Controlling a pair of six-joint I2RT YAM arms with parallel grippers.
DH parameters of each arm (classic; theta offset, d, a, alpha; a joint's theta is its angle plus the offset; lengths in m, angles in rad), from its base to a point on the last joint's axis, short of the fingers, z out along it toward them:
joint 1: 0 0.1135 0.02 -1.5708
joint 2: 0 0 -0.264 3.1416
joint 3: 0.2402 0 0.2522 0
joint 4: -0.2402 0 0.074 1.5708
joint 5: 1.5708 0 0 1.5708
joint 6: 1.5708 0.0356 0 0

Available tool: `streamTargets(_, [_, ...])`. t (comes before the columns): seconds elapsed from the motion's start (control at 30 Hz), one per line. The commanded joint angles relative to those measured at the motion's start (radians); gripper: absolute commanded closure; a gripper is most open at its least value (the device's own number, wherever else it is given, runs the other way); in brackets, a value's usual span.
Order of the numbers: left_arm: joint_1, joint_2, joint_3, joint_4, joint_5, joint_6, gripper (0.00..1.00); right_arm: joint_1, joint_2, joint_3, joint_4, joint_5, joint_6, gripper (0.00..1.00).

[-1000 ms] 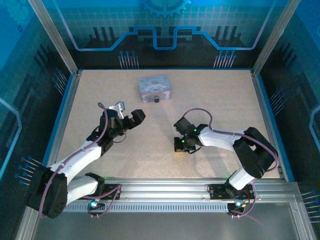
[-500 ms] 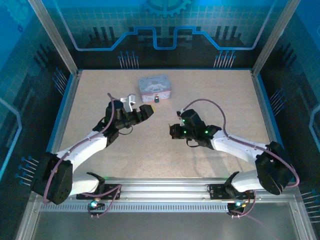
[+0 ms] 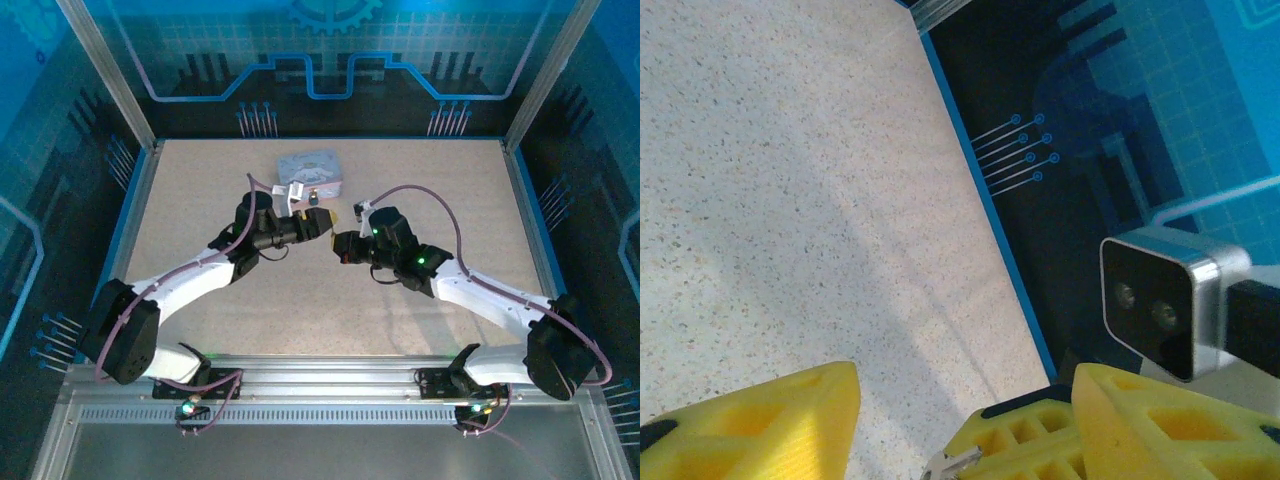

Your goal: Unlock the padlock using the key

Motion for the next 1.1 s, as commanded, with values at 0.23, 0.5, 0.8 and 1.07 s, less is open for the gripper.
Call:
streamTargets(0.23, [-0.022,0.038,0.04,0.027,0.036,0.032,0.49,-0.008,-0.02,0.033,0.014,-0.014,0.015,1.0])
streamTargets(0.5, [-0.031,0.053,0.037,0.031,0.044,0.04,0.56,-0.008,-0.022,0.034,0.011,-0.011,0.022,1.0])
streamTargets(0.8, [-0.032,0.046,0.034,0.023,0.04,0.049,0.8,-0.008,-0.031,0.035,-0.003,-0.01,0.02,1.0])
streamTargets(1.07, [-0.029,0.027,0.068,-0.014,0.025,0.082,1.0,-0.024,-0.09,-0.031,0.011,-0.035,-0.01,0.99])
